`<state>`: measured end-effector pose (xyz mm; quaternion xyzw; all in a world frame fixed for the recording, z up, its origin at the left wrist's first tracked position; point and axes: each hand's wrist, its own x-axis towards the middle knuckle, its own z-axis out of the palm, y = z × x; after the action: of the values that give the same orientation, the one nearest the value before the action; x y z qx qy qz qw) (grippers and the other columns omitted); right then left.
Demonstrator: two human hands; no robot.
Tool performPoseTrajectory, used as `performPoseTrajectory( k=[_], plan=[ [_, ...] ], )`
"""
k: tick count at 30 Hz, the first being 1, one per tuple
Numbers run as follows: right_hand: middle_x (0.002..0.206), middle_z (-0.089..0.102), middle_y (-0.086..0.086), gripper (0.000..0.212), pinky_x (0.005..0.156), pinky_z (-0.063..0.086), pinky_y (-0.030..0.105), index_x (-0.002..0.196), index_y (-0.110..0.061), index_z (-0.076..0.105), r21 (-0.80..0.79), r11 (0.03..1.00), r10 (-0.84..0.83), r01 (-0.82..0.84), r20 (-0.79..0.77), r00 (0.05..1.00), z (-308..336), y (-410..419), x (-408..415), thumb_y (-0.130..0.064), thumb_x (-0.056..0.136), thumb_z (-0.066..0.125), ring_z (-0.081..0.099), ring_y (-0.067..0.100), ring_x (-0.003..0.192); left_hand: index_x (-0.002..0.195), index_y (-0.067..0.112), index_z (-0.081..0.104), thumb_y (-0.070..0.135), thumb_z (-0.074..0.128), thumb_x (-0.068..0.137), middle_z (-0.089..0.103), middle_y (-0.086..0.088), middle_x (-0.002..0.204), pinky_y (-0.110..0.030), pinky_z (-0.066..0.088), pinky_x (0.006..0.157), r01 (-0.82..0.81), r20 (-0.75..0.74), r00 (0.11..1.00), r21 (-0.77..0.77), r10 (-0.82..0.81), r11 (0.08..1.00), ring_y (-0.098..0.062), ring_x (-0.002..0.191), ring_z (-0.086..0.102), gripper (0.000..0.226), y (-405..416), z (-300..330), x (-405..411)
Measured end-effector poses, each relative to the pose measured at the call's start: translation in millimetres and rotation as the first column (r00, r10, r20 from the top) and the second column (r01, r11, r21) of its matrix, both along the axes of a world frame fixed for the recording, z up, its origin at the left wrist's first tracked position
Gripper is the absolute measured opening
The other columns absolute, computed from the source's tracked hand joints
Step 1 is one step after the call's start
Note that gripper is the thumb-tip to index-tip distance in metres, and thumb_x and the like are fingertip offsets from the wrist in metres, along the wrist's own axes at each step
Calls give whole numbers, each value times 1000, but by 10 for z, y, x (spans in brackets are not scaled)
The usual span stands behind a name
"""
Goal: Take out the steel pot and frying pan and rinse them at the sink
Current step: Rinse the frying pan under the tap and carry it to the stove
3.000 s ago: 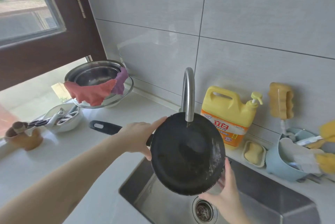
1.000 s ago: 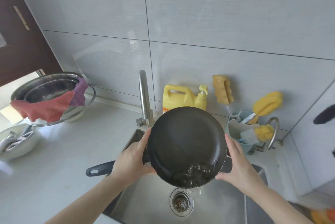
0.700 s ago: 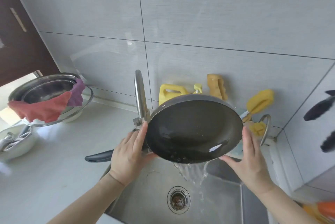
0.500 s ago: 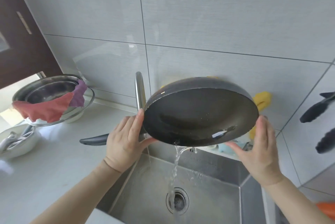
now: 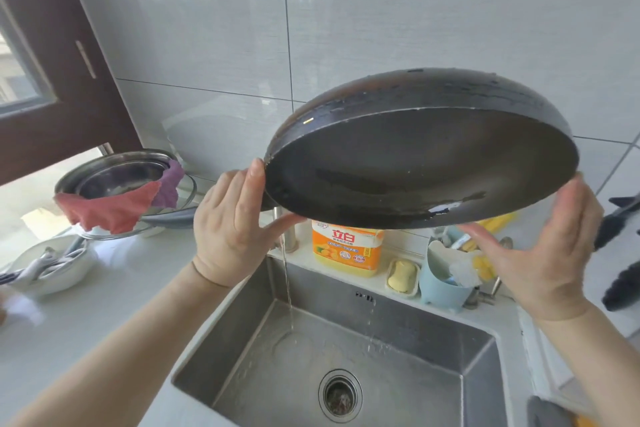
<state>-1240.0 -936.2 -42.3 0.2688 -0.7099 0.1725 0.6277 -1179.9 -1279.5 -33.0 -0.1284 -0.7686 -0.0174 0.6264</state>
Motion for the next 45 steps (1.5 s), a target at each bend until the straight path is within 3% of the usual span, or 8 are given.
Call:
performPoseTrajectory(
  k=[8, 13, 19, 22, 25, 31, 38, 45],
  plan=[
    [124, 36, 18, 79, 93, 36, 50, 137, -6, 21, 9, 1000, 15, -17, 180, 984, -314, -82, 56, -55, 87, 58, 39, 38, 108, 138, 2, 27, 46, 86, 70, 49, -7, 103, -34, 44, 74, 21, 103, 995, -28, -18, 999, -23, 83, 50, 99, 17, -347, 32],
    [133, 38, 21, 111, 101, 39, 54, 141, 2, 25, 25, 1000, -7, -7, 520, 854, -930, -40, 99, -30, 56, 88, 39, 39, 120, 147, 6, 23, 59, 68, 78, 65, -9, 95, -32, 50, 64, 15, 391, 920, -3, -13, 1000, -22, 80, 58, 99, 74, -791, 129],
    [142, 42, 20, 131, 103, 39, 45, 149, -6, 19, 106, 993, -63, -59, 870, 489, -1654, -8, 346, -41, 46, 92, 38, 29, 130, 155, 16, 18, 82, 48, 70, 67, 3, 99, -31, 52, 57, -6, 816, 573, 98, -77, 995, -16, 82, 61, 112, 32, -1449, 182],
    [148, 38, 11, 137, 108, 34, 35, 155, -15, 8, 139, 986, -106, -97, 953, 285, -1921, -10, 434, -53, 50, 87, 39, 27, 133, 157, 33, 0, 77, 65, 66, 59, 11, 95, -30, 49, 67, -34, 926, 349, 166, -144, 986, -16, 91, 59, 120, -18, -1757, 147],
    [157, 19, 3, 136, 115, 15, 24, 153, -18, -5, 109, 985, -99, -136, 992, 79, -2135, -14, 511, -53, 59, 86, 21, 19, 143, 144, 58, -19, 63, 77, 59, 57, 13, 99, -34, 48, 78, -57, 980, 67, 189, -185, 980, -17, 98, 57, 128, -30, -1992, 45],
    [159, 8, -5, 141, 116, 21, 29, 155, -25, -9, 48, 996, -64, -69, 962, -265, -2575, -22, 584, -51, 55, 88, 22, 15, 143, 138, 64, -24, 62, 82, 57, 67, 10, 105, -34, 50, 85, -27, 958, -227, 173, -175, 985, -18, 97, 64, 133, -52, -2448, -191],
    [151, 22, -11, 140, 113, 28, 28, 155, -30, -3, -13, 998, -11, -57, 917, -398, -3096, -6, 569, -46, 51, 90, 26, 13, 139, 138, 67, -19, 48, 86, 56, 64, 11, 87, -28, 53, 80, -25, 854, -450, 282, -263, 959, -9, 81, 66, 134, -41, -3073, -370],
    [143, 30, -10, 137, 108, 36, 32, 154, -29, 1, 45, 998, -57, -37, 864, -499, -3734, 5, 501, -46, 51, 90, 33, 16, 134, 143, 61, -12, 41, 87, 59, 63, 8, 85, -33, 54, 83, -103, 783, -560, 257, -270, 961, -11, 82, 66, 132, -1, -3848, -500]
  ],
)
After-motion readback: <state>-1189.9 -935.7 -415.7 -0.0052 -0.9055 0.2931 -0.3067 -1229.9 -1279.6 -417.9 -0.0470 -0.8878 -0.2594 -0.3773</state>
